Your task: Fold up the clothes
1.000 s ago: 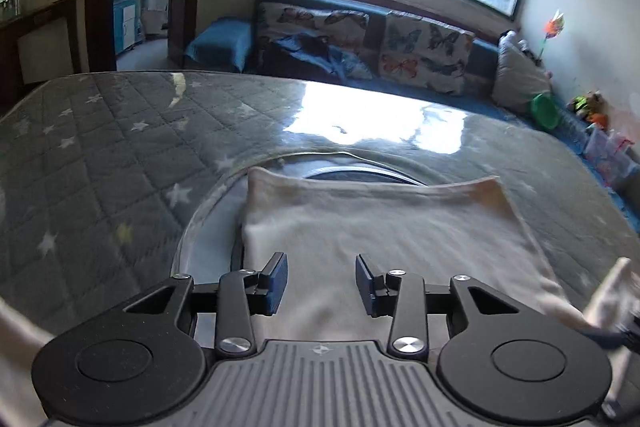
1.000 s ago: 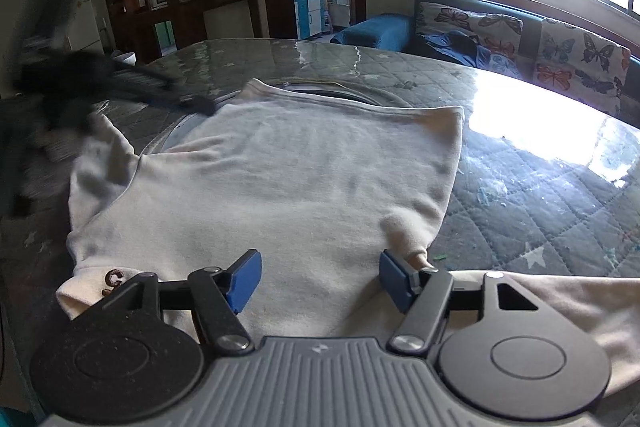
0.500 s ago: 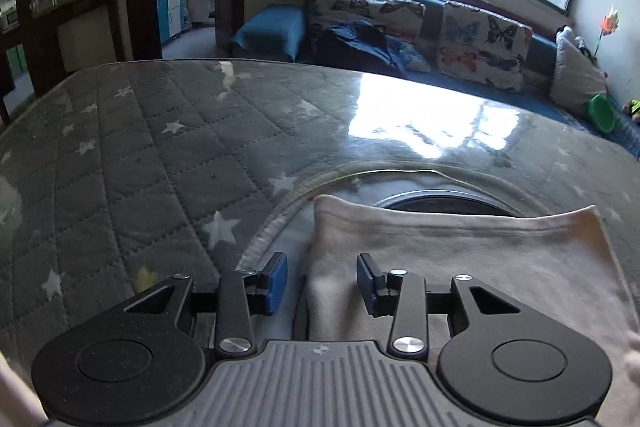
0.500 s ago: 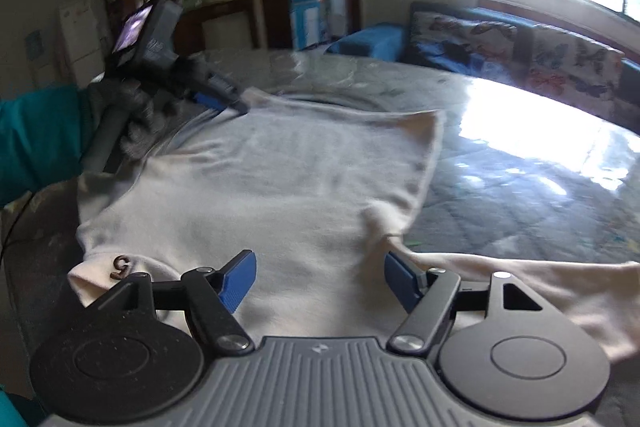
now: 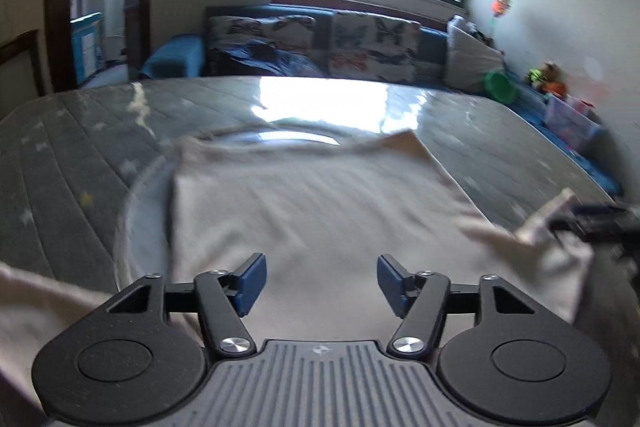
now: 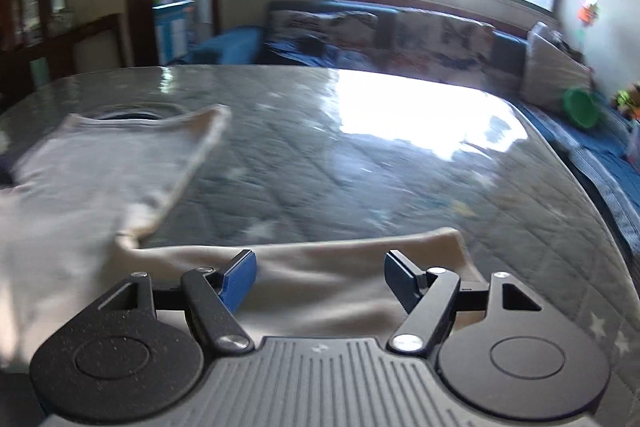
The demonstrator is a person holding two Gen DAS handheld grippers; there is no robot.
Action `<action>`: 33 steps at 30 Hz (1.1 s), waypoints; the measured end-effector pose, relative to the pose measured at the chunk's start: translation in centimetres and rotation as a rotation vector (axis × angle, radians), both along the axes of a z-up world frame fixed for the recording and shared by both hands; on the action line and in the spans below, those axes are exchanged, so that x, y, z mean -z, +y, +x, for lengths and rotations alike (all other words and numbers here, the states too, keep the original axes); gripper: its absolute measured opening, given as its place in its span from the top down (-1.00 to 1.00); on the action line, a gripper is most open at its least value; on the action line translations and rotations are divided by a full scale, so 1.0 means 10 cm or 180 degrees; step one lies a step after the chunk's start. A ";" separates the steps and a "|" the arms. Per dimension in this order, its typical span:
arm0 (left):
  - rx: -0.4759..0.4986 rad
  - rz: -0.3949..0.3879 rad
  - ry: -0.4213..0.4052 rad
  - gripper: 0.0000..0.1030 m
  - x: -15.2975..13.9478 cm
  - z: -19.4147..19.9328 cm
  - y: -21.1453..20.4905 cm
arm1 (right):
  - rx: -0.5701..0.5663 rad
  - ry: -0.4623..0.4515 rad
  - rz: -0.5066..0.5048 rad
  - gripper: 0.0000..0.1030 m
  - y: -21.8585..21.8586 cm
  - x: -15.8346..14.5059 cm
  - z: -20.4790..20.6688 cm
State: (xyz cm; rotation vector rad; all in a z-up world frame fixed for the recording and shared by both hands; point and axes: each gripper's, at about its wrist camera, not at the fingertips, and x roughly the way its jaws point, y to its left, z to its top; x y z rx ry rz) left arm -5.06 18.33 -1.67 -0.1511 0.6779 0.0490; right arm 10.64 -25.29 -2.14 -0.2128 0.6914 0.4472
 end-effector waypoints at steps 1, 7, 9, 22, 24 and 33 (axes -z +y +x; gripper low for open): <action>0.0019 0.0011 -0.0005 -0.31 0.01 -0.07 -0.05 | 0.0097 -0.0001 -0.0023 -0.42 -0.06 0.04 0.03; 0.0090 0.0012 -0.0043 -0.54 0.09 -0.37 -0.26 | 0.0395 -0.0024 0.0016 -0.47 -0.37 0.07 0.08; 0.0112 0.0050 -0.0036 -0.59 0.13 -0.43 -0.32 | 0.0456 -0.0017 0.0037 -0.53 -0.45 0.09 0.07; 0.0362 0.0584 -0.0057 -0.66 0.25 -0.78 -0.58 | 0.0642 0.0031 0.0102 -0.32 -0.58 0.07 -0.01; 0.0394 0.0651 -0.0104 -0.60 0.22 -0.85 -0.58 | 0.0568 -0.0068 0.0045 -0.32 -0.52 0.01 -0.09; 0.0599 0.0660 -0.0086 0.40 0.25 -0.88 -0.62 | -0.0395 -0.0201 0.0113 -0.32 0.08 -0.27 -0.60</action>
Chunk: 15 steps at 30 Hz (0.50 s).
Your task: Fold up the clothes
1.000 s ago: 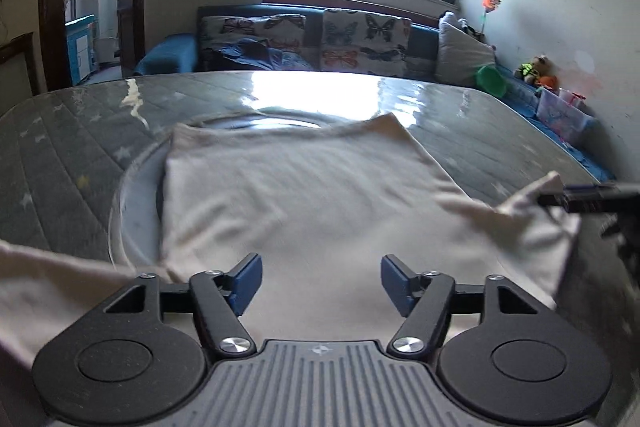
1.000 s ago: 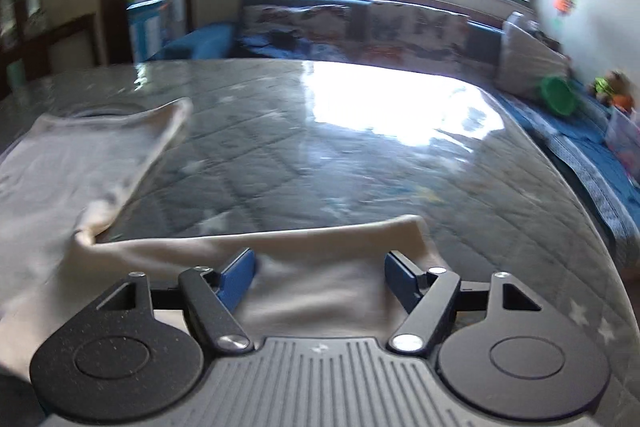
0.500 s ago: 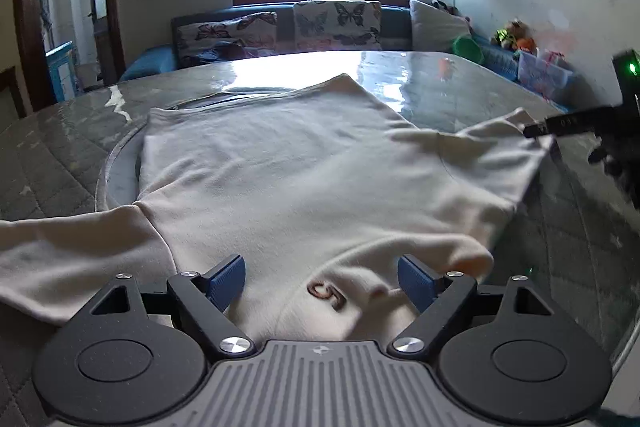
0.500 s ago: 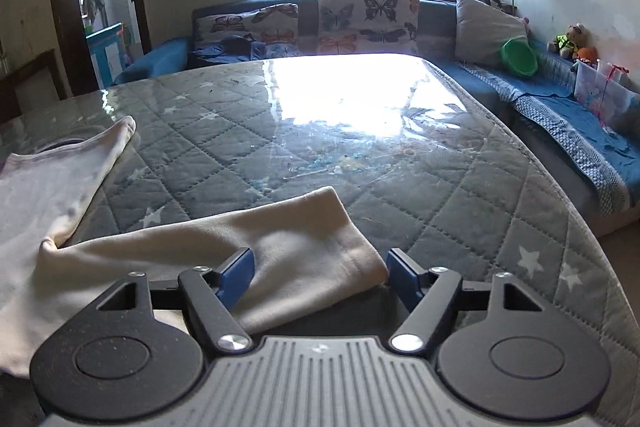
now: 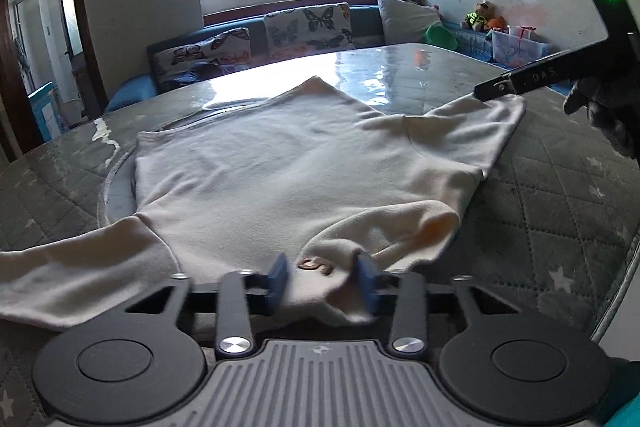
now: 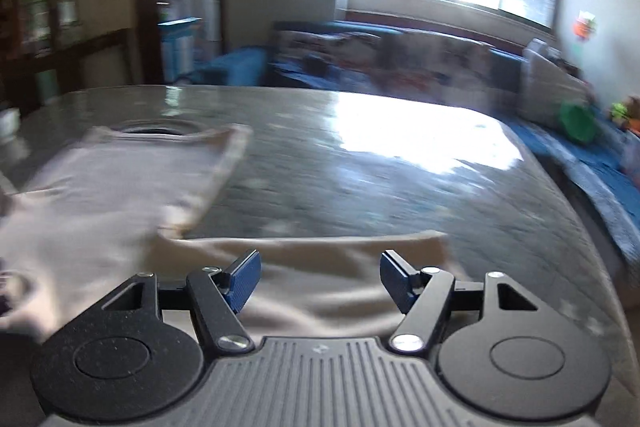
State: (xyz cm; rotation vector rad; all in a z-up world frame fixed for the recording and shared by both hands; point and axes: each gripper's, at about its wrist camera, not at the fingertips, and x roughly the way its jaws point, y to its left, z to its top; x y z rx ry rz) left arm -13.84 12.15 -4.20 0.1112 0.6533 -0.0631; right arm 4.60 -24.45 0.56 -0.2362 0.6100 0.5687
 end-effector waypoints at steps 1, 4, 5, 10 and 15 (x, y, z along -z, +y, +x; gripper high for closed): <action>-0.0007 -0.0001 -0.0012 0.49 -0.01 -0.01 0.01 | -0.0146 -0.0006 0.0010 -0.32 0.10 -0.03 -0.08; -0.0030 -0.0005 -0.0043 0.67 -0.03 -0.05 0.06 | -0.0595 -0.0026 0.0004 -0.32 0.41 -0.07 -0.30; -0.0035 -0.0004 -0.0055 0.69 -0.04 -0.07 0.07 | -0.0743 -0.0032 -0.0014 -0.32 0.52 -0.07 -0.37; -0.0013 0.0004 -0.0060 0.69 -0.04 -0.15 0.11 | -0.1361 -0.0133 -0.0282 -0.33 1.05 0.07 -0.69; 0.0112 0.0042 -0.0035 0.67 -0.02 -0.22 0.12 | -0.1723 -0.0238 -0.0644 -0.33 1.18 0.25 -0.97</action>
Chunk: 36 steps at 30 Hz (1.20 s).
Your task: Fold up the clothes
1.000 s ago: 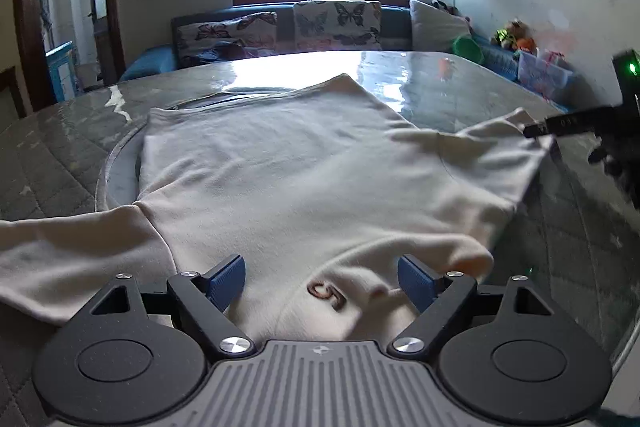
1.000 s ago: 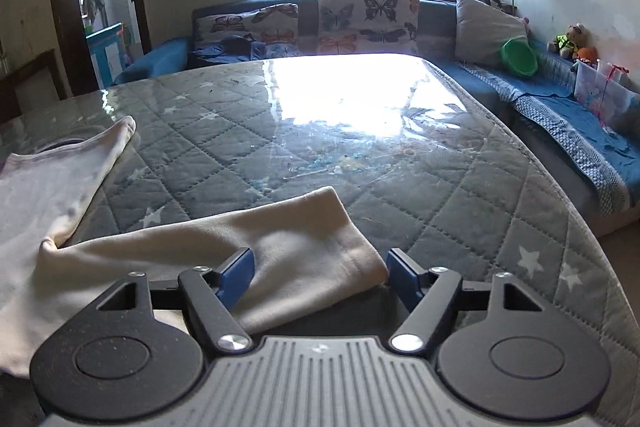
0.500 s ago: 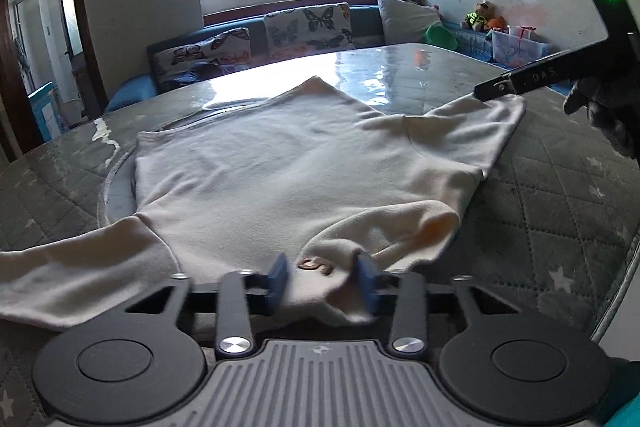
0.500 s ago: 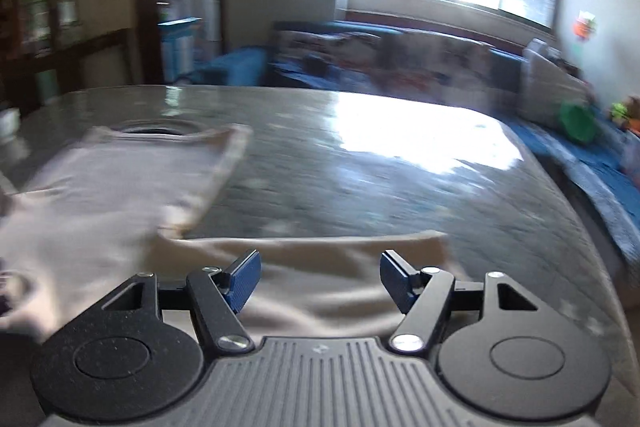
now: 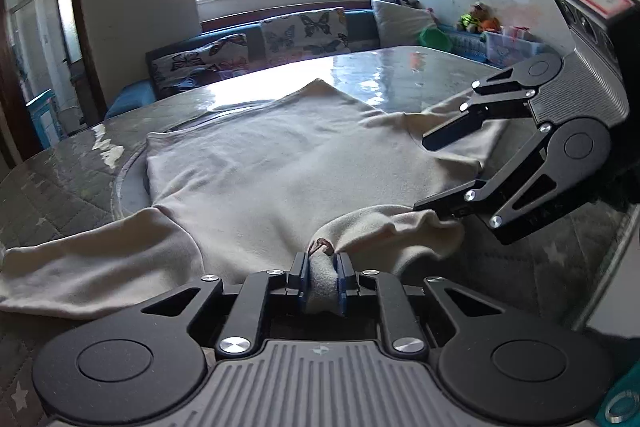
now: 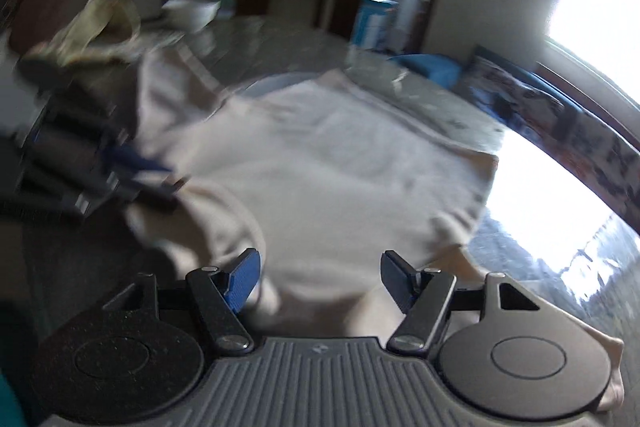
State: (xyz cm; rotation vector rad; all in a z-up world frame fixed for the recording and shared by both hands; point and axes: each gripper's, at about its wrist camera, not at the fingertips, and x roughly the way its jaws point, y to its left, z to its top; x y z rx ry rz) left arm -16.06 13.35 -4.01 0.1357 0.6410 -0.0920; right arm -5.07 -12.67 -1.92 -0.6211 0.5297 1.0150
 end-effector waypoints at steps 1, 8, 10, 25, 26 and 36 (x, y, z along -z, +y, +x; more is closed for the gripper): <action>0.0015 -0.0003 0.0002 0.66 -0.01 -0.01 0.01 | -0.0030 -0.0044 -0.0024 -0.33 -0.03 0.00 -0.04; 0.0024 -0.0169 -0.0096 0.59 -0.26 0.03 0.15 | -0.0009 -0.0078 0.0118 -0.34 -0.14 -0.24 0.01; -0.0016 -0.0205 -0.0131 0.41 -0.34 0.08 0.17 | 0.0004 -0.0014 0.0117 -0.34 -0.10 -0.19 0.04; 0.0215 -0.0411 -0.0194 -0.16 -0.32 0.62 -0.37 | 0.1478 0.0226 0.0599 -0.39 -1.19 -0.26 0.71; 0.0240 -0.0410 -0.0180 -0.16 -0.31 0.64 -0.41 | 0.1682 0.0210 0.0618 -0.39 -1.32 -0.24 0.81; 0.0355 -0.0393 -0.0023 -0.16 -0.19 0.81 -0.62 | 0.2793 0.0556 0.0969 -0.16 -2.09 0.05 1.49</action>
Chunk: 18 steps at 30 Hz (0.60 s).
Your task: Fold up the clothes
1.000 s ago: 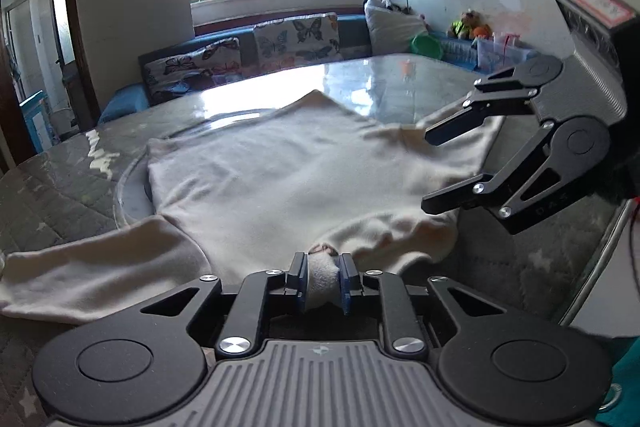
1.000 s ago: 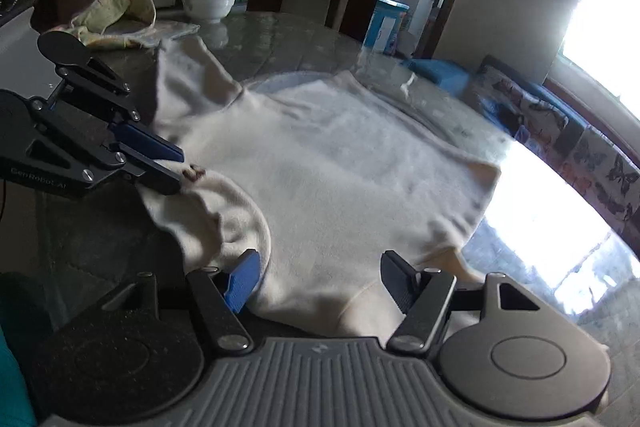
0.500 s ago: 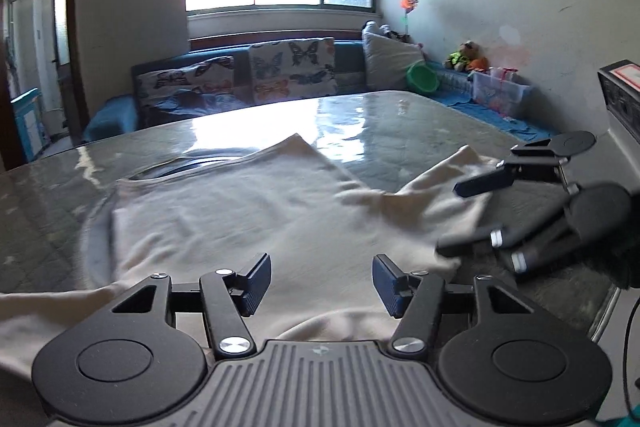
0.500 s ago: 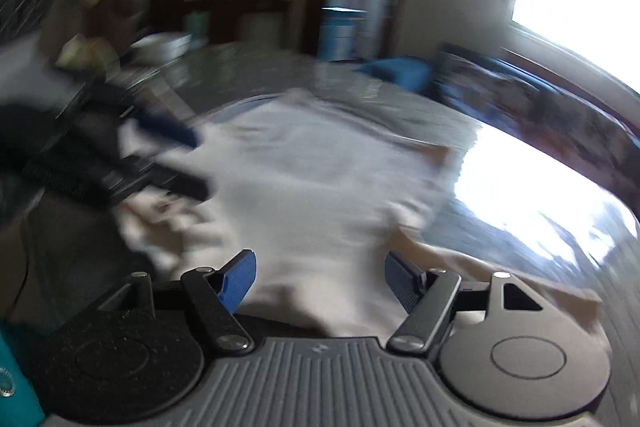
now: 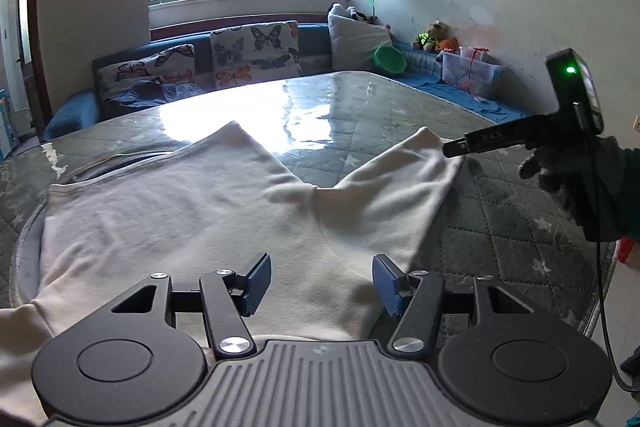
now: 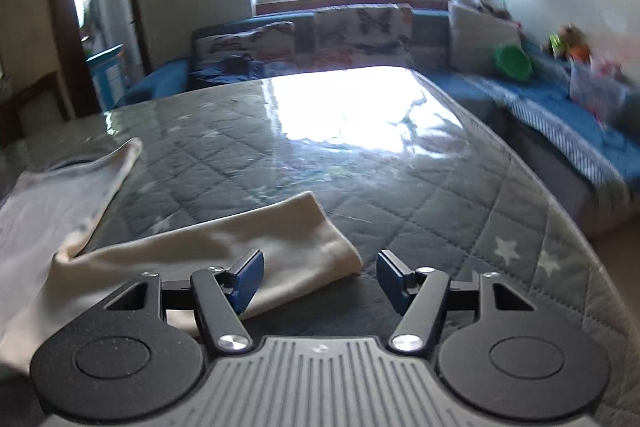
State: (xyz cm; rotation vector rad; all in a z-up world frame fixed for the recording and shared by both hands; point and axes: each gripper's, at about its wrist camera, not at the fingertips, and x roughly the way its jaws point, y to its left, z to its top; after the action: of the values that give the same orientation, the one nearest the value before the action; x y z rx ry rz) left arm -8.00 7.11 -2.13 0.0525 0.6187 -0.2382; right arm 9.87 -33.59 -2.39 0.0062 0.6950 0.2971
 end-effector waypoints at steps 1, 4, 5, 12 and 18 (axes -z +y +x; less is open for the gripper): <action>0.0003 0.0004 0.0006 -0.16 0.00 0.01 -0.01 | 0.0020 0.0027 0.0012 -0.08 0.00 0.03 0.03; 0.0009 0.0017 0.0021 -0.16 0.02 0.03 -0.04 | 0.0009 -0.0005 -0.0013 0.36 0.02 0.06 0.02; 0.0010 0.0021 0.0031 -0.16 0.03 0.04 -0.05 | -0.0010 -0.0009 0.0003 0.61 0.03 0.06 0.00; 0.0111 0.0040 0.0029 -0.30 0.06 0.10 -0.14 | 0.0011 -0.0218 0.0144 0.83 -0.07 -0.17 -0.19; 0.0183 0.0043 0.0058 -0.33 0.16 0.15 -0.24 | 0.0010 -0.0166 0.0103 0.83 -0.10 -0.13 -0.23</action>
State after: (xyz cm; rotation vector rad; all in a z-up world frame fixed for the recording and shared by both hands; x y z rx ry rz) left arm -6.48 4.70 -3.69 0.0813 0.6376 -0.2904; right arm 7.54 -34.59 -1.09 0.0305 0.6385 0.3044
